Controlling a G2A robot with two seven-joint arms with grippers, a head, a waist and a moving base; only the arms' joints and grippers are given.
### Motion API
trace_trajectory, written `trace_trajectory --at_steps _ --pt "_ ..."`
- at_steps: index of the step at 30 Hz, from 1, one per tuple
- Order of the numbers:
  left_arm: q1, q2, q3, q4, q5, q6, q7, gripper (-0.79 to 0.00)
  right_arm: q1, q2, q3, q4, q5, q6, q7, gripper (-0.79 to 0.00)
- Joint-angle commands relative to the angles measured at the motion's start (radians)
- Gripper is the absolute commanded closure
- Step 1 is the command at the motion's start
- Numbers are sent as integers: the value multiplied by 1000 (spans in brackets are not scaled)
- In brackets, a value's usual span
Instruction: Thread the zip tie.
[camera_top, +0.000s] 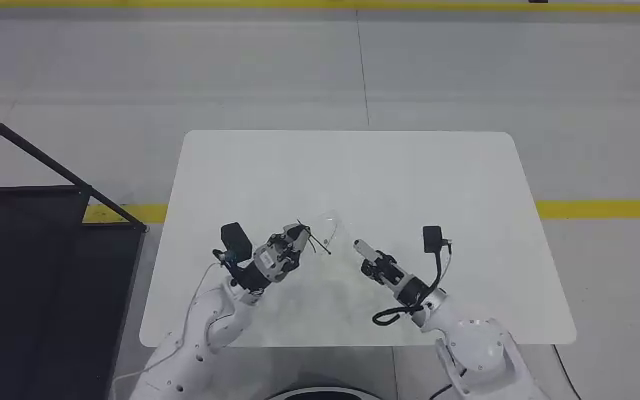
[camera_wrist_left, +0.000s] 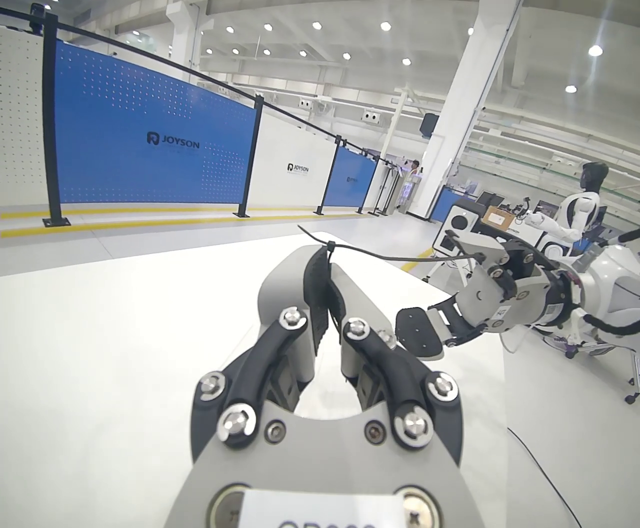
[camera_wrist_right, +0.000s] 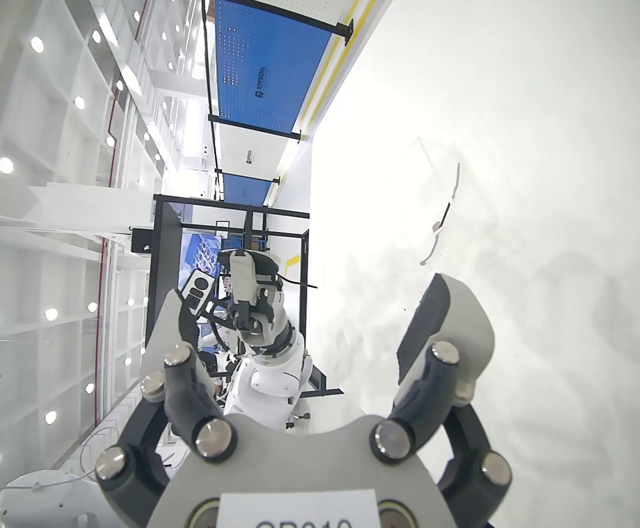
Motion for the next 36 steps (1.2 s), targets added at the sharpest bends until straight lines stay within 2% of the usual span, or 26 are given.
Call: trace_trajectory --at_steps 1,4,9,10,12,20,26,32,36 --pt "5 -2 0 -10 1 49 -28 0 0 0 -1 -1 3 -6 -3 -785" --pt "16 -6 7 -21 -44 66 -47 0 -9 -4 -6 44 58 -124 -32 -785" --pt "20 -13 20 -22 -170 56 -100 0 -19 -11 -29 147 137 -380 -58 -785" --pt "21 -14 21 -26 -198 52 -118 0 -20 -11 -33 159 134 -403 -52 -785" --pt "21 -15 16 -38 -226 61 -149 0 -20 -11 -33 159 134 -403 -52 -785" --pt "22 -16 17 -42 -233 62 -151 0 -20 -11 -35 158 131 -402 -52 -785" --pt "38 -19 23 -83 -262 84 -178 0 -5 -20 -97 190 43 -432 -118 -785" --pt "61 -20 22 -114 -265 91 -185 0 36 -36 -168 253 27 -464 -158 -785" --pt "67 -21 19 -120 -290 74 -205 0 67 -46 -203 289 14 -464 -190 -702"
